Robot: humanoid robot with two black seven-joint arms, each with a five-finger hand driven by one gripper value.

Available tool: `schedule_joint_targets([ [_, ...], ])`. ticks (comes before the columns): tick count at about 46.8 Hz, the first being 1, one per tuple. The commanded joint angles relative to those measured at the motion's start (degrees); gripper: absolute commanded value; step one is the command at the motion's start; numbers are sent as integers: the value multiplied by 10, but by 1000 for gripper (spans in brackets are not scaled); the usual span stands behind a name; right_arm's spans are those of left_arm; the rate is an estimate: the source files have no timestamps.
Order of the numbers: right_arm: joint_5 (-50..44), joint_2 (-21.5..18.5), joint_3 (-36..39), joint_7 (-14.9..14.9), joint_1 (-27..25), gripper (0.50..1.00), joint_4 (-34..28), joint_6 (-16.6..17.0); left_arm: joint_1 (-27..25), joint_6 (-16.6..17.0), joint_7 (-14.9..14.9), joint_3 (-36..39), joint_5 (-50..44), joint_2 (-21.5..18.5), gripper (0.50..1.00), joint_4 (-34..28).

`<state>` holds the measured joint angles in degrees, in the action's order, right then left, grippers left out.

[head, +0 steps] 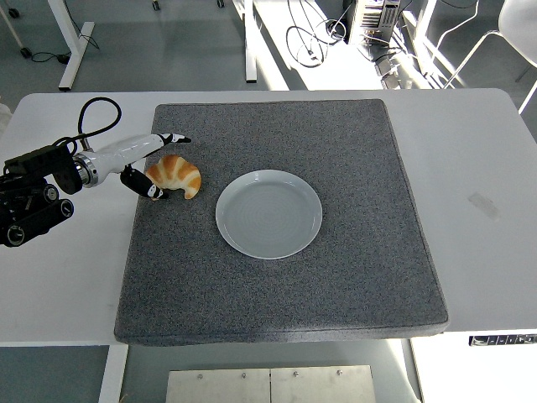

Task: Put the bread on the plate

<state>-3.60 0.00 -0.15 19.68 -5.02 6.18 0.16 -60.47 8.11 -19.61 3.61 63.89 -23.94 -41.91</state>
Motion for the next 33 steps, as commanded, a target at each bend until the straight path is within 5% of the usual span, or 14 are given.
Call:
schedule_joint_targets([
  [1, 0, 0, 0, 0, 0, 1000, 0, 0, 0, 4, 0, 3, -1, 0, 796, 2],
  [11, 0, 0, 0, 0, 0, 1000, 0, 0, 0, 21, 0, 3, 0, 4, 692, 4],
  [16, 0, 0, 0, 0, 1, 1000, 0, 0, -5, 31, 1, 3, 0, 7, 500, 4],
  [33, 0, 0, 0, 0, 0, 1000, 1, 0, -80, 47, -18, -2, -6, 1, 500, -1],
])
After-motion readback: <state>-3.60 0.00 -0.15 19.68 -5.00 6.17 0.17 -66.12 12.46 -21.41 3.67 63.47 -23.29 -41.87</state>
